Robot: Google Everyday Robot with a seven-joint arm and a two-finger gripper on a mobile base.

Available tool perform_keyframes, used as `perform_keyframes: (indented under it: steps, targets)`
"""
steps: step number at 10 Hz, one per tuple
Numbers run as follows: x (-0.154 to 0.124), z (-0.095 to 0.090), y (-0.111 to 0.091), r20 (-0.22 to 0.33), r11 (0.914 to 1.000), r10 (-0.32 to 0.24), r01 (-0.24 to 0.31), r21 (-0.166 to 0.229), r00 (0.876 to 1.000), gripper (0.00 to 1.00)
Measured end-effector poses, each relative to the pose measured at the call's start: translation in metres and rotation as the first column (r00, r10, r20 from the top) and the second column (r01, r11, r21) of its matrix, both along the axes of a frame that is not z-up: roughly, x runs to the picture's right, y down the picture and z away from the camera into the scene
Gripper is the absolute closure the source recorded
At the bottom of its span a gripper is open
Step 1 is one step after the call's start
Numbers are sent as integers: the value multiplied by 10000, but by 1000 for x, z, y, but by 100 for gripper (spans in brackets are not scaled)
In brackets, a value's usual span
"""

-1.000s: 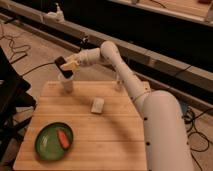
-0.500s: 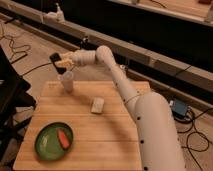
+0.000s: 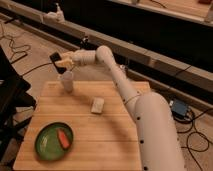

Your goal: Place the eraser in the ceramic cup

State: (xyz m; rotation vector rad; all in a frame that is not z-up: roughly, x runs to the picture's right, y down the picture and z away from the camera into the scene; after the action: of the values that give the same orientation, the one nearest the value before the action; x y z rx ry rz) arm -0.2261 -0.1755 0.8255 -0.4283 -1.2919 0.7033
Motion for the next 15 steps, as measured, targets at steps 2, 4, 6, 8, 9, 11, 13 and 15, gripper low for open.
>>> perform_keyframes:
  steps: [2,4,6,8,9,11,13,15]
  targets:
    - [-7,18,-2,33,9990,430,-430,152,9991,100]
    - [-18,39,4,66,9972,679,-681,297,9977,92]
    - [-21,54,10,-13,9965,735,-734,387,9973,73]
    - [-16,68,14,-205,9955,821,-810,494,9964,52]
    - [-13,72,13,-281,9946,888,-871,562,9957,42]
    - [-10,78,13,-406,9932,988,-960,661,9943,25]
    - [-7,84,16,-490,9925,1068,-1035,655,9931,22]
    - [-7,83,20,-438,9922,1125,-1098,597,9927,22]
